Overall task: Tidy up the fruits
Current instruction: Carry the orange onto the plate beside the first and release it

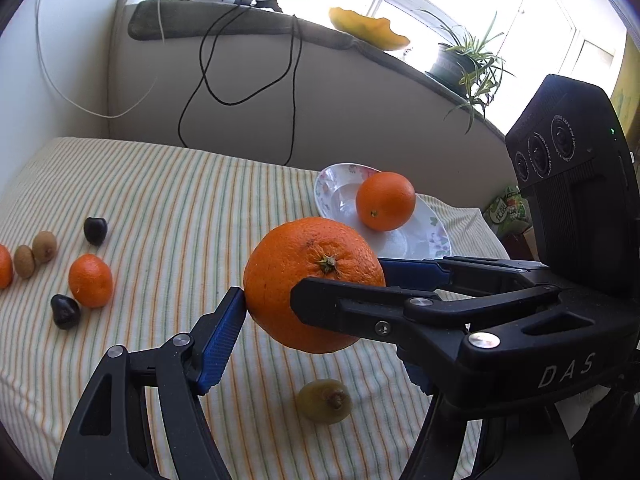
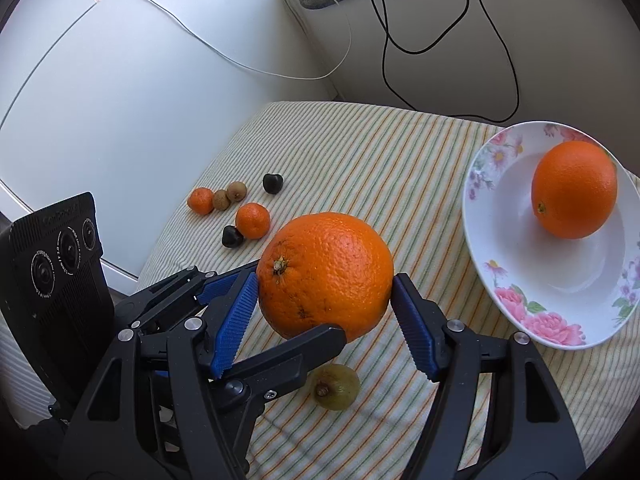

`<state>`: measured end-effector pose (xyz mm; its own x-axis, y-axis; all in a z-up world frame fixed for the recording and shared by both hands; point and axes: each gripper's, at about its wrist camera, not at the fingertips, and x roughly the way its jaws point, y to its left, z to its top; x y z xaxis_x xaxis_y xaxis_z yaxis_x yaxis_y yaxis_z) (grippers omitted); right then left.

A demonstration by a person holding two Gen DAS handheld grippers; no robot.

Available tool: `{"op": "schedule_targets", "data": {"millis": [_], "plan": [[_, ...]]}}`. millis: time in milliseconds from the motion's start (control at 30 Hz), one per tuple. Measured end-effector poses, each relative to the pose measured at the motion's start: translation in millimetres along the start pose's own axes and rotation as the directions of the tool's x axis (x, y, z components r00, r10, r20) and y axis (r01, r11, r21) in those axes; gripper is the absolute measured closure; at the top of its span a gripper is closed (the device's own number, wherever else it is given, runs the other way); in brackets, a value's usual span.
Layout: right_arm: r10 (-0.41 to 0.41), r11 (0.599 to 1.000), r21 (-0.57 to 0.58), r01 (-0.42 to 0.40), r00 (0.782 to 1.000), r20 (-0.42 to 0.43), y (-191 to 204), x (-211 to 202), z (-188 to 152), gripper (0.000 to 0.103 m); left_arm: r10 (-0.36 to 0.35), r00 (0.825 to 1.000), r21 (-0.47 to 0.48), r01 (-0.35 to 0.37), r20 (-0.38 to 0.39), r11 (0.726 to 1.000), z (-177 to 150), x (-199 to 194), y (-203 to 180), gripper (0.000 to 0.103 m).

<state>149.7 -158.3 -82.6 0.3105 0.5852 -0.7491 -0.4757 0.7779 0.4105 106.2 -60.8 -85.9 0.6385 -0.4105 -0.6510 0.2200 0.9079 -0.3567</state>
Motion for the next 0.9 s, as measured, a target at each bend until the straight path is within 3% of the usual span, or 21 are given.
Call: {"op": "schedule_targets", "data": {"millis": [900], "plan": [[-0.105,0.984,0.152,0.090,0.990,0.091,-105.2,-72.6,-7.5,0.031,-0.101,0.993,0.115,0.108,-0.068,0.987,27.9,69.5,-94.3,0.032]]}}
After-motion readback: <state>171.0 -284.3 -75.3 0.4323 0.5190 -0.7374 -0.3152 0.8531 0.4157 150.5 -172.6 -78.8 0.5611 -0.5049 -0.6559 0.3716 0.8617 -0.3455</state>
